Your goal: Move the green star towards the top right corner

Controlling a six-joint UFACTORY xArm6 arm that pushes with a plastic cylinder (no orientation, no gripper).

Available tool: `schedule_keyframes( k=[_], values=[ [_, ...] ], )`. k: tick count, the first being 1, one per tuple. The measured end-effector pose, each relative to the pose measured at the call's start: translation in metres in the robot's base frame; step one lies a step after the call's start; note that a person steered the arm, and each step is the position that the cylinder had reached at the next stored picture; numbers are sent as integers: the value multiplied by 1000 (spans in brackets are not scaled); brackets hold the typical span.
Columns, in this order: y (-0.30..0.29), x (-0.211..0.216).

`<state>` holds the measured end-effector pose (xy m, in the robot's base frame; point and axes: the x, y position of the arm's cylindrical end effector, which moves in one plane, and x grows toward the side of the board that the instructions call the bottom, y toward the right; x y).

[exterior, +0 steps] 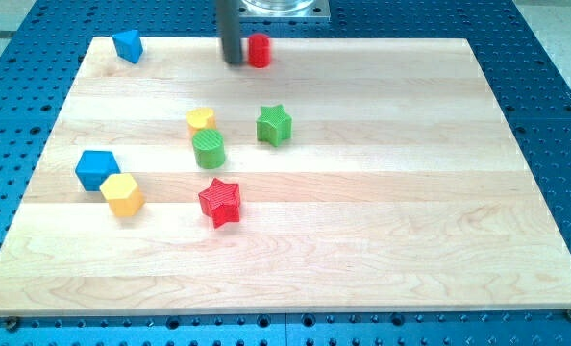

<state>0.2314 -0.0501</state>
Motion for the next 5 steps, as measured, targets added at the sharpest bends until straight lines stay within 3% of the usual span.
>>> schedule_keyframes(
  k=[1, 2, 3, 4, 5],
  values=[
    [-14, 23],
    [30, 5],
    [38, -13],
    [-20, 25],
    [-91, 93]
  ],
)
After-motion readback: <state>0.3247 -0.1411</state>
